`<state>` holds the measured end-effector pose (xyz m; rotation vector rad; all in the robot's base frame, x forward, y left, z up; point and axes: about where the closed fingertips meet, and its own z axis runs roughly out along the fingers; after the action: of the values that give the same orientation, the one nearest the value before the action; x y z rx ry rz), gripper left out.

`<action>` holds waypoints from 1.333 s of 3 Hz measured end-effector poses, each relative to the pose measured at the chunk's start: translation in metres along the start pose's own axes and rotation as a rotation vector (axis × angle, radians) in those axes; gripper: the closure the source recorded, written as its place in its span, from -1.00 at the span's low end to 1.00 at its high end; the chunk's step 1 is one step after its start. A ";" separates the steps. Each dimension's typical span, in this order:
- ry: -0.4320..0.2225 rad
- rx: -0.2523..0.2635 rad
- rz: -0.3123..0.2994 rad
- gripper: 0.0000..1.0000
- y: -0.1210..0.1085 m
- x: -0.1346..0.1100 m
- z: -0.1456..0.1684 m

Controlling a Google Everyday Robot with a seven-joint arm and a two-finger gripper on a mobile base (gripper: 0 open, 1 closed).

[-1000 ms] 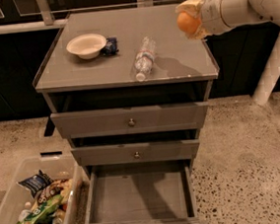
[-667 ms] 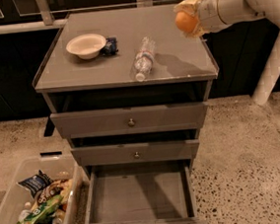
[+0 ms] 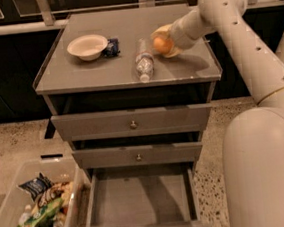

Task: Pick orange from bottom drawer and place on counter

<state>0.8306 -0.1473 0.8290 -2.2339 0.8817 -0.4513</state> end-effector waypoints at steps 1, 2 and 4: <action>0.000 0.000 0.000 0.84 -0.002 0.000 -0.002; 0.000 0.000 0.000 0.52 -0.002 0.000 -0.002; 0.000 0.000 0.000 -0.42 -0.002 0.000 -0.002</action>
Offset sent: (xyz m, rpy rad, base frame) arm 0.0000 0.0000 0.0028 0.0000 0.0000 0.0000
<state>0.8306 -0.1472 0.8319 -2.2340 0.8817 -0.4511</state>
